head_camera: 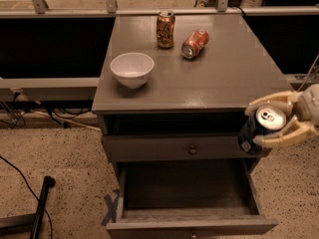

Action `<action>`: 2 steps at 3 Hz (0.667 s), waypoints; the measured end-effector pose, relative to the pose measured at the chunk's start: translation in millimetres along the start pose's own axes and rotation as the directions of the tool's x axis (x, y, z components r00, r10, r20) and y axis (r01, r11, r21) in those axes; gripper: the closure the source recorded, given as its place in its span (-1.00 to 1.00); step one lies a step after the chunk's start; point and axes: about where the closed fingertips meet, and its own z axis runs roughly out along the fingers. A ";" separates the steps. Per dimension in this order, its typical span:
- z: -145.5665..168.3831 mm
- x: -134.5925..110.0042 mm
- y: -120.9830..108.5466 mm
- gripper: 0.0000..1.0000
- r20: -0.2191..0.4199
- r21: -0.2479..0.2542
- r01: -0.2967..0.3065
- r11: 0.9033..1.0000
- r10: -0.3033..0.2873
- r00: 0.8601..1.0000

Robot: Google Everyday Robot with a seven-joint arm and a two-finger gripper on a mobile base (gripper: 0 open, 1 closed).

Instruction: Pick pepsi can from middle drawer and place on counter

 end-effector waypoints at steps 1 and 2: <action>-10.5 -40.4 -43.0 1.00 0.079 0.064 0.000 0.998 -0.005 0.997; -15.2 -57.3 -93.3 1.00 0.148 0.164 -0.049 0.985 0.024 0.989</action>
Offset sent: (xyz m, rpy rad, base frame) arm 0.1389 -0.0003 0.1106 0.2875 -0.0504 -0.2806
